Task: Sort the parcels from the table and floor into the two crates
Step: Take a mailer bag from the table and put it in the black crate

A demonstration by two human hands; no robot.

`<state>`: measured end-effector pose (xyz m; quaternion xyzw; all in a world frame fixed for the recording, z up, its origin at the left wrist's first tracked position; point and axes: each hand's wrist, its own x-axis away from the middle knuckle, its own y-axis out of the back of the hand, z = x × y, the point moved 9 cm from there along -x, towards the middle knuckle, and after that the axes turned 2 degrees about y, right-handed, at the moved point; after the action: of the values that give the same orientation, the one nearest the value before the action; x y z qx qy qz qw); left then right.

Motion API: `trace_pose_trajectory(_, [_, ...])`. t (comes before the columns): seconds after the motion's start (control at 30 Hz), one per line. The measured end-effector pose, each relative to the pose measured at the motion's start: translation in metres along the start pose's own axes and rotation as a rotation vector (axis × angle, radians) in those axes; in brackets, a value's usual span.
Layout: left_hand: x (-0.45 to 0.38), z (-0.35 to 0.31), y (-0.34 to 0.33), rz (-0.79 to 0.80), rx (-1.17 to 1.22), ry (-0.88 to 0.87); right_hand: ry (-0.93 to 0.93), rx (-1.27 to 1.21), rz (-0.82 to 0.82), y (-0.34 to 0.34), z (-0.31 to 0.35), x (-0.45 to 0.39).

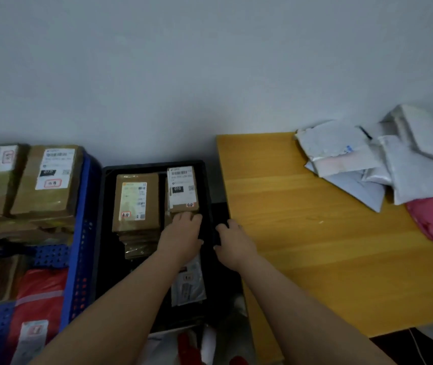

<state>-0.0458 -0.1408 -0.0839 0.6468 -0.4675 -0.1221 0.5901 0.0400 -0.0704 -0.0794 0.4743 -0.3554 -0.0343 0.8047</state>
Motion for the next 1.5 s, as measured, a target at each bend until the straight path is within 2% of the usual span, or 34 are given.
trace_pose_trajectory(0.2, [-0.036,-0.089,0.045,-0.088,-0.035,-0.145,-0.069,-0.031,-0.137,0.076,-0.061,0.019])
trace_pose_trajectory(0.4, [-0.084,-0.189,0.045,-0.065,-0.036,-0.224,-0.192,-0.042,-0.229,0.118,-0.166,0.024])
trace_pose_trajectory(0.7, [-0.194,-0.301,0.048,-0.114,0.171,-0.195,-0.315,-0.052,-0.429,0.184,-0.318,-0.011])
trace_pose_trajectory(0.97, [-0.276,-0.353,0.044,-0.093,0.139,-0.183,-0.323,-0.082,-0.559,0.247,-0.392,-0.074])
trace_pose_trajectory(1.1, [-0.309,-0.365,0.038,-0.054,0.069,-0.154,-0.264,-0.225,-0.494,0.255,-0.416,-0.110])
trace_pose_trajectory(1.2, [-0.330,-0.362,0.030,0.018,0.090,-0.127,-0.271,-0.392,-0.322,0.240,-0.431,-0.130])
trace_pose_trajectory(1.33, [-0.340,-0.351,0.017,0.127,0.006,-0.173,-0.251,-0.236,-0.255,0.229,-0.428,-0.134])
trace_pose_trajectory(1.5, [-0.309,-0.332,0.009,0.119,-0.027,-0.189,-0.204,-0.270,-0.176,0.208,-0.398,-0.118])
